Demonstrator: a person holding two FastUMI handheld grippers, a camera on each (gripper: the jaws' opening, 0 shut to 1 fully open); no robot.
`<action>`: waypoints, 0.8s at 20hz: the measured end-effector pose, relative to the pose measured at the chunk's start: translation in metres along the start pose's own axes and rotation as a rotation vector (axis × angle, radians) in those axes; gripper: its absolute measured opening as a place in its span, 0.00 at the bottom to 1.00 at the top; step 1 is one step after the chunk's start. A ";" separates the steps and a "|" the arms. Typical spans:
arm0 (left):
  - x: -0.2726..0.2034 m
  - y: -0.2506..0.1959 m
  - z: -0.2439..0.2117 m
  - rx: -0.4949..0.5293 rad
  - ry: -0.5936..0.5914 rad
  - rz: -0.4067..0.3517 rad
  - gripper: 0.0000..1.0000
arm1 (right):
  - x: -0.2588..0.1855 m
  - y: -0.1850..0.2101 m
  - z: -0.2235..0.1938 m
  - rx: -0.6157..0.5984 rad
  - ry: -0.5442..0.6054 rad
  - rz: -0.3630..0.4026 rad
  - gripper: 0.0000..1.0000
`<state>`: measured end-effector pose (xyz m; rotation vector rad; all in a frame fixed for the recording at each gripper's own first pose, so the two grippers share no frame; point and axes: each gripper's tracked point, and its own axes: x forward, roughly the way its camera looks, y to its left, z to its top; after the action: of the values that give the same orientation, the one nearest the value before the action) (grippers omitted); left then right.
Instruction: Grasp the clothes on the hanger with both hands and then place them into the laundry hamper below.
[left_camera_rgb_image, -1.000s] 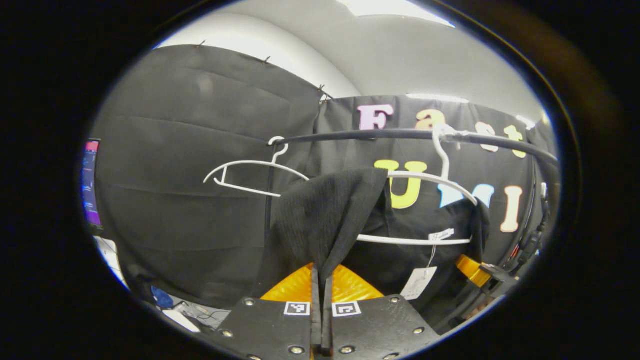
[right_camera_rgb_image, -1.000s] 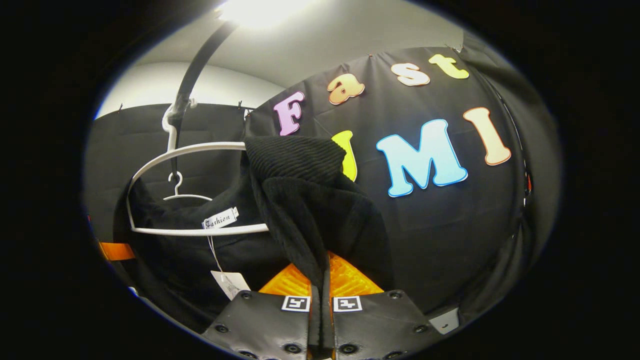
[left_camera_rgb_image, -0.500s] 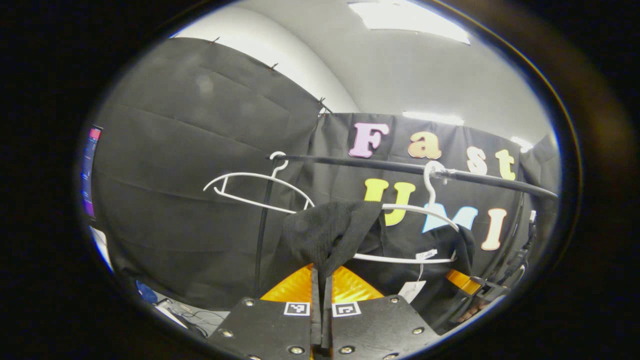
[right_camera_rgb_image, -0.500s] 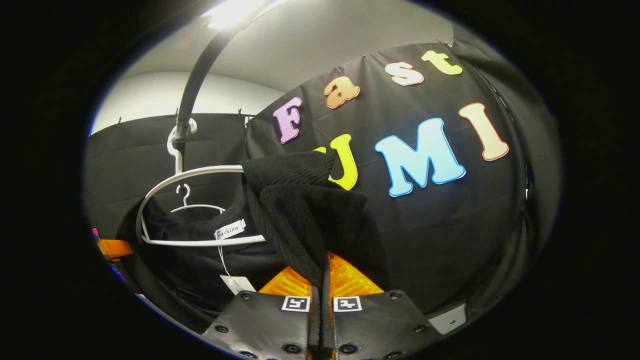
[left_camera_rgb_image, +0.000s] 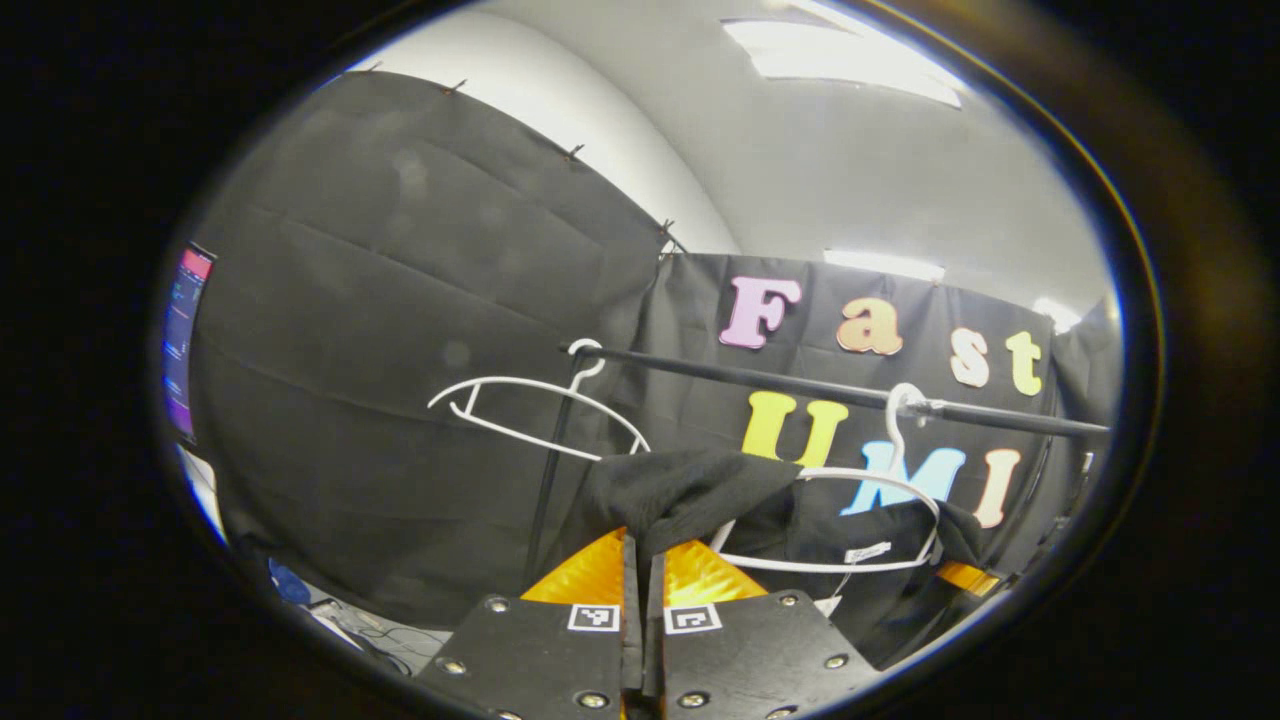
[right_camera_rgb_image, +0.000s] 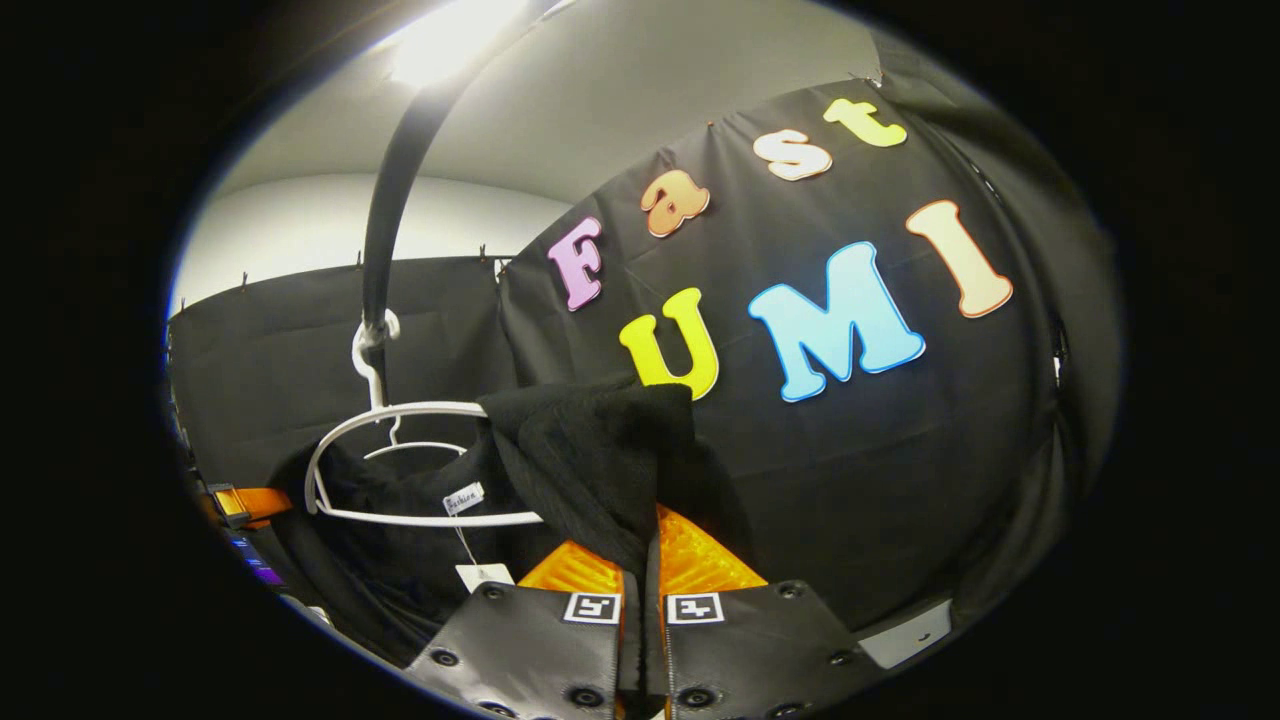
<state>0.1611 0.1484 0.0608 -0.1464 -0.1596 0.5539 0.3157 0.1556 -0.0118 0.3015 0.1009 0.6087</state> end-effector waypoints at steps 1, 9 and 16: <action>0.002 0.003 0.004 0.011 -0.006 0.001 0.02 | 0.000 -0.001 0.002 -0.018 -0.010 -0.017 0.00; 0.016 0.024 0.032 0.103 -0.021 -0.004 0.02 | 0.024 -0.037 0.033 -0.060 -0.124 -0.180 0.00; 0.050 0.040 0.003 0.066 0.072 -0.029 0.01 | 0.051 -0.076 0.018 -0.110 -0.101 -0.292 0.00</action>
<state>0.1818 0.2087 0.0618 -0.0996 -0.0730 0.5233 0.4021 0.1211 -0.0184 0.2052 0.0131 0.3075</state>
